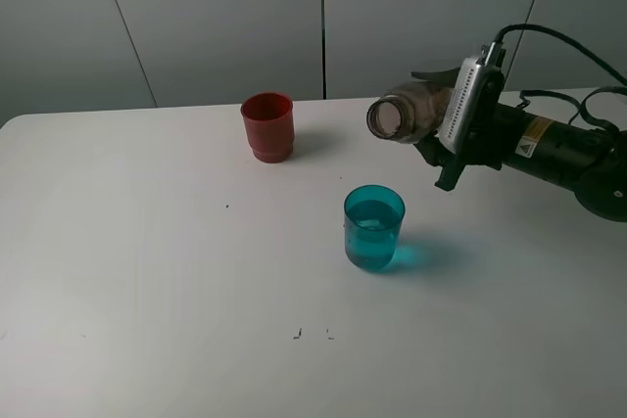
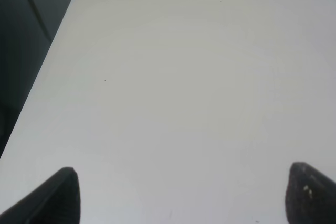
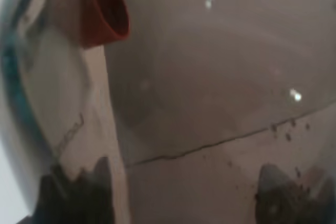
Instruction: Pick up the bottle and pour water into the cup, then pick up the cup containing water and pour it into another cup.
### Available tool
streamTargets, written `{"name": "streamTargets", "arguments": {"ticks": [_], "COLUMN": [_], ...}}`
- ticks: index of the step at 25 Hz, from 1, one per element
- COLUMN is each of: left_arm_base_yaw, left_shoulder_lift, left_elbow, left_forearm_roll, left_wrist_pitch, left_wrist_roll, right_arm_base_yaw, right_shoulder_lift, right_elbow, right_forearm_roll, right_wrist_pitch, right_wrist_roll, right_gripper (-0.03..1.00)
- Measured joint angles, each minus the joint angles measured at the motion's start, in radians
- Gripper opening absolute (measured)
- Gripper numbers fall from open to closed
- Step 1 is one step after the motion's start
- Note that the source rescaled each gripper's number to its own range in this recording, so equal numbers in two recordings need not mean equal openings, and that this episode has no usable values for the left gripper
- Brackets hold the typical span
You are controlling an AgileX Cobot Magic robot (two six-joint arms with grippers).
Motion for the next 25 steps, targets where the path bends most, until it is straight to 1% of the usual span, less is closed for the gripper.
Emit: {"name": "streamTargets", "arguments": {"ticks": [1,3,7,10,12,14,15,19,21,25], "left_arm_base_yaw": [0.000,0.000,0.000,0.000,0.000,0.000,0.000,0.000,0.000,0.000], "left_shoulder_lift": [0.000,0.000,0.000,0.000,0.000,0.000,0.000,0.000,0.000,0.000], "left_elbow": [0.000,0.000,0.000,0.000,0.000,0.000,0.000,0.000,0.000,0.000], "left_forearm_roll": [0.000,0.000,0.000,0.000,0.000,0.000,0.000,0.000,0.000,0.000], "left_wrist_pitch": [0.000,0.000,0.000,0.000,0.000,0.000,0.000,0.000,0.000,0.000], "left_wrist_roll": [0.000,0.000,0.000,0.000,0.000,0.000,0.000,0.000,0.000,0.000], "right_arm_base_yaw": [0.000,0.000,-0.027,-0.052,-0.074,-0.094,-0.105,-0.137,-0.138,-0.138], "right_shoulder_lift": [0.000,0.000,-0.002,-0.004,-0.004,-0.004,0.001,0.049,0.092,0.193], "right_elbow": [0.000,-0.004,-0.038,-0.077,-0.114,-0.152,-0.173,-0.250,-0.291,-0.399], "right_forearm_roll": [0.002,0.004,0.015,0.057,0.083,0.088,0.090,0.108,0.110,0.061], "right_wrist_pitch": [-0.002,-0.002,0.010,0.066,0.117,0.164,0.174,0.180,0.182,0.183], "right_wrist_roll": [0.075,0.276,0.631,0.851,0.957,1.028,1.048,1.130,1.170,1.197], "right_gripper": [0.06,0.06,0.06,0.06,0.06,0.06,0.06,0.06,0.06,0.06]}}
